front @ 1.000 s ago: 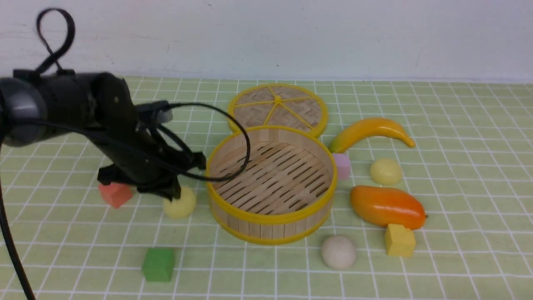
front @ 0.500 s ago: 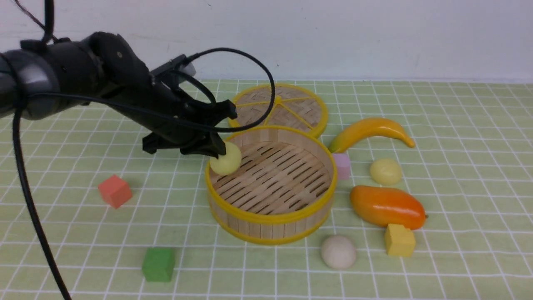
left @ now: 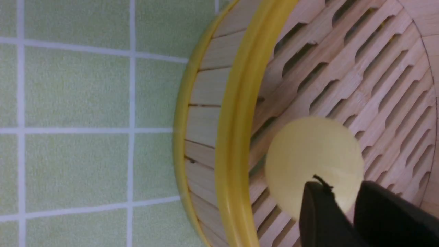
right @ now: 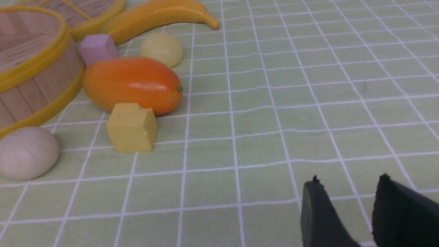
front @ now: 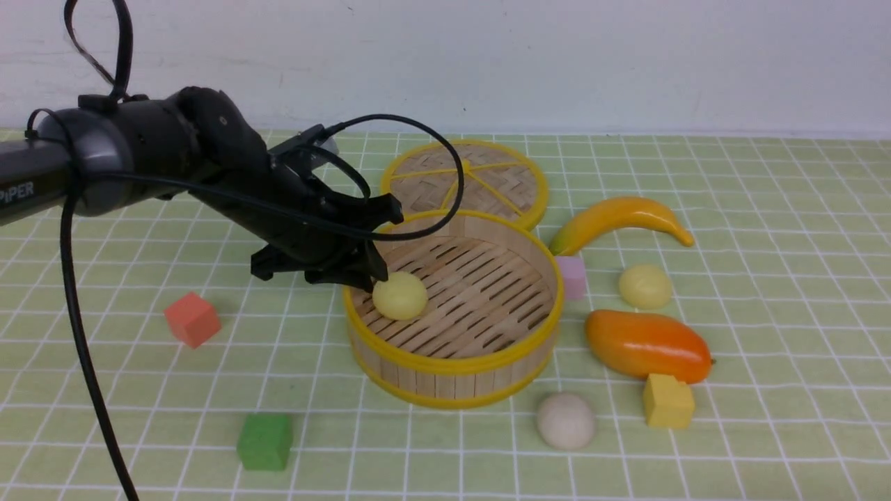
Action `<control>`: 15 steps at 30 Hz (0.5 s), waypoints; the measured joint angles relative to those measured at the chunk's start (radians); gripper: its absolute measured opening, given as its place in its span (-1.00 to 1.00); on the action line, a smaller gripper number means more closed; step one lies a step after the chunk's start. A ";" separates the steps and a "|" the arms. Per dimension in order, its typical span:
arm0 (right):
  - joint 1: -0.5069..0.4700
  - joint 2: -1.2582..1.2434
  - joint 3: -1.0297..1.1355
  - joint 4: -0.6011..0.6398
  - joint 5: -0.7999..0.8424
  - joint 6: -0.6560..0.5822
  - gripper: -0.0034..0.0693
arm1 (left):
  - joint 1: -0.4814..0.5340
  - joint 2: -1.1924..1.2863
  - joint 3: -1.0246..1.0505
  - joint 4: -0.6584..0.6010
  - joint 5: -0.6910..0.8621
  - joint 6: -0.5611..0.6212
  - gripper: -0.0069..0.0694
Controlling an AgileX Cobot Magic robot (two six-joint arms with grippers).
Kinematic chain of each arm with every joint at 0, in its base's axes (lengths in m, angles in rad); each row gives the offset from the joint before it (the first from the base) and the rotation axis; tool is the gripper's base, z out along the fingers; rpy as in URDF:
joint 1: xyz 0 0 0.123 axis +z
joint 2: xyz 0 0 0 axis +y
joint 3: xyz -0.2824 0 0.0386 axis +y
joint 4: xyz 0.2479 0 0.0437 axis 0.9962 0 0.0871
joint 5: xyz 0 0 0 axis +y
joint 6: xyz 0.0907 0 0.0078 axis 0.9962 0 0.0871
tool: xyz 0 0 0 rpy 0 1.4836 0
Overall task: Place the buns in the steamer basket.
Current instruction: Use the left arm to put the steamed stuffed bun into the steamer, then use the right arm to grab a steamed stuffed bun
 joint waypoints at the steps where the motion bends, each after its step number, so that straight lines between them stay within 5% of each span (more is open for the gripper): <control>1: 0.000 0.000 0.005 0.013 -0.044 0.000 -0.25 | 0.000 0.000 0.000 0.001 0.011 0.002 -0.28; 7: 0.000 0.000 0.005 0.089 -0.289 0.052 -0.25 | 0.000 -0.038 -0.007 0.063 0.043 0.027 -0.10; 15: 0.000 0.000 -0.007 0.140 -0.577 0.195 -0.25 | 0.000 -0.321 -0.021 0.221 0.121 0.027 -0.21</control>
